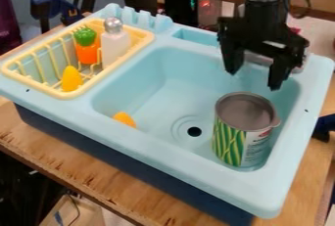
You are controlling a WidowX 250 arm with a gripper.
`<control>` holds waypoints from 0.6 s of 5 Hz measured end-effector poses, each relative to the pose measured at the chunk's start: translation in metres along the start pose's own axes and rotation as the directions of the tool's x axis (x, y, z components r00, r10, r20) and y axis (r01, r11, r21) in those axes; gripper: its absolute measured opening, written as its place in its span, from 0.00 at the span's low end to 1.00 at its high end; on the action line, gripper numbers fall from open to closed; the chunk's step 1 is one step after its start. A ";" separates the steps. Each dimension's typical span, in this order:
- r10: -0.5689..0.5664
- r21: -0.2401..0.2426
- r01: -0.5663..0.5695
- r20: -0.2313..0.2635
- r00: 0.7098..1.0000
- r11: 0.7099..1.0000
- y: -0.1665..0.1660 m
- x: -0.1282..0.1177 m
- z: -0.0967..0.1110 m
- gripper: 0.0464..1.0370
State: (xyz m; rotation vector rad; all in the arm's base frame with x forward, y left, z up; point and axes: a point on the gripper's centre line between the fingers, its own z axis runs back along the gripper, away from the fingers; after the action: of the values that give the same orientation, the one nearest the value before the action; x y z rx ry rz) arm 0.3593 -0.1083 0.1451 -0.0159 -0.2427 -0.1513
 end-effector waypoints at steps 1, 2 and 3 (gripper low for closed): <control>0.022 0.015 -0.022 0.006 1.000 1.000 0.002 0.002 -0.004 0.96; 0.028 0.011 -0.028 -0.021 0.999 1.000 0.001 -0.007 -0.020 0.96; 0.031 -0.005 -0.031 -0.040 0.999 0.999 -0.001 -0.013 -0.025 0.96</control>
State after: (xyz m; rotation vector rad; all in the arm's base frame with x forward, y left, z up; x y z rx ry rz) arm 0.3524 -0.1081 0.1174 -0.0220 -0.2021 -0.1210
